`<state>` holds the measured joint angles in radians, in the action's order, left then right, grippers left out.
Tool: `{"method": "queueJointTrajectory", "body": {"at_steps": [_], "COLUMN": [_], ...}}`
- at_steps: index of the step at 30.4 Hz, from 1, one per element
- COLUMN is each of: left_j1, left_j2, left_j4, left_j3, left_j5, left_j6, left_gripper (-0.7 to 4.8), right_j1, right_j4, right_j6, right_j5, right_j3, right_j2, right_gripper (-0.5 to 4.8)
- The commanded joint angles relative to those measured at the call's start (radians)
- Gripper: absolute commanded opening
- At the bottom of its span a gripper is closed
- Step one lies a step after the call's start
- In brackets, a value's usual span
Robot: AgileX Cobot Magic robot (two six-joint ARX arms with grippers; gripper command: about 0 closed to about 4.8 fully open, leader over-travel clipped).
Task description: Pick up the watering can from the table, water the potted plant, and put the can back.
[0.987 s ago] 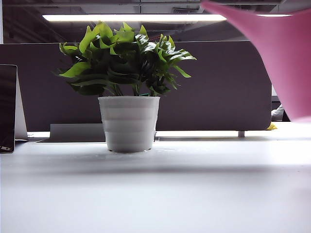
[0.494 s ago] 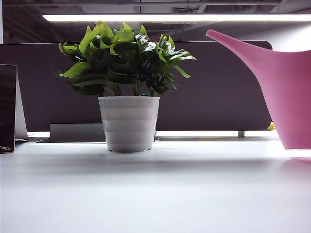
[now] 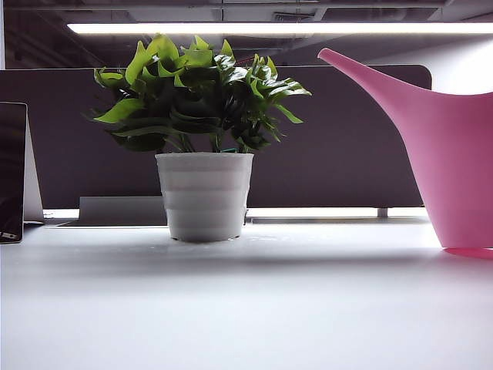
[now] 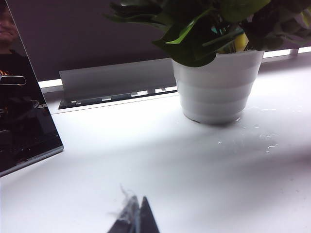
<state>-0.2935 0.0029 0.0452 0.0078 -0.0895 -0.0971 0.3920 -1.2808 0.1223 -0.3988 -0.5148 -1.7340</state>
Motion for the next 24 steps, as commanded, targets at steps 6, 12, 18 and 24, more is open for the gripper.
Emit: {"method": "queueJointTrajectory", "body": {"at_steps": [6, 12, 18, 24], "left_j1": [0.002, 0.002, 0.002, 0.002], "left_j2": [0.001, 0.001, 0.001, 0.001], "left_j4": [-0.006, -0.006, -0.006, -0.006], "left_j3": [0.001, 0.001, 0.001, 0.001], "left_j5": [0.003, 0.003, 0.003, 0.003], "left_j6": [0.0, 0.0, 0.0, 0.0], "left_gripper": [-0.05, -0.05, -0.05, -0.05], "right_j1": [-0.001, -0.001, -0.001, 0.0], "right_j4": [-0.041, -0.033, -0.03, -0.033], "right_j6": [0.016, 0.019, 0.047, 0.057], "right_j5": [-0.033, -0.052, -0.05, 0.016], "right_j3": [-0.005, -0.005, 0.024, 0.154], "right_j2": [0.005, 0.005, 0.012, 0.1], "right_gripper": [1.9, 2.34, 2.34, 2.35]}}
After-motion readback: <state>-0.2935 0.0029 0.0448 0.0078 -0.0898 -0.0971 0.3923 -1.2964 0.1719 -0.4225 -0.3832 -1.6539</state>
